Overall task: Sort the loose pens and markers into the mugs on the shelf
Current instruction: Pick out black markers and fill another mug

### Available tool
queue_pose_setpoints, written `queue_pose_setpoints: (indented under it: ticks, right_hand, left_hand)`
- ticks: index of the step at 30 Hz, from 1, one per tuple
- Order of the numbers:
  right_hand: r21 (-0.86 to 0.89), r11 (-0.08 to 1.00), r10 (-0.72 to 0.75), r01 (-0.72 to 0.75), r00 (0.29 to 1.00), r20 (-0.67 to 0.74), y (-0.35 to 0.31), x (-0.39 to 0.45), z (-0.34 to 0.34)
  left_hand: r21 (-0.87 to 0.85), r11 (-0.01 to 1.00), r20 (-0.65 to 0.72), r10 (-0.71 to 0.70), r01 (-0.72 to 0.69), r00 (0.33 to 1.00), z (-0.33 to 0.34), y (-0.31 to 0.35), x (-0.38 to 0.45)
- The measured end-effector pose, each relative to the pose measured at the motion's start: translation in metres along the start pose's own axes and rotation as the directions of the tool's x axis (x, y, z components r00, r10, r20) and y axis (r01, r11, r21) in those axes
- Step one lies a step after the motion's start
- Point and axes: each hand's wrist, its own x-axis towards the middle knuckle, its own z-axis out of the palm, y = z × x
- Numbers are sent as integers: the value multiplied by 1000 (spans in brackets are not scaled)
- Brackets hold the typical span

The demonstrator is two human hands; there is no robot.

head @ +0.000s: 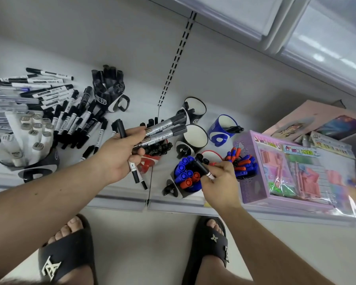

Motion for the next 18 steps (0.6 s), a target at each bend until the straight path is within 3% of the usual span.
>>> queue_pose_setpoints:
  ticks: [3,5,7,10,12,14,16,18]
  right_hand:
    - [-10,998,-70,69,995,-76,-3,4,-8]
    - [-75,969,-238,233,969,-68,-7,-1,-8]
    - [-172,925,-323,338,940,107,-12,-9,-6]
    - [-311,896,-236,317,933,271,-17,-9,-7]
    - [-175,970,-139,170,974,176,-23,-3,-15]
    - [143,984,107,-110,994,27,-33,12,-28]
    - [523,774,376,-356,924,73,-45,32,-41]
    - [703,554,410,-446,881,235,-57,43,-52]
  left_hand:
    - [5,1000,-10,-4,4,1000,1,0,-1]
    - [7,1000,-17,-6,6,1000,2,1,-1]
    - [4,1000,-20,-7,7,1000,2,1,-1]
    - [1,1000,-18,-5,5,1000,1,1,0]
    - [-1,1000,-9,-2,2,1000,1,2,-1]
    - [3,1000,7,2,-2,1000,0,3,-3]
    - [26,1000,20,-1,1,1000,-1,3,-4]
    - [57,998,30,-12,11,999,-1,2,-6]
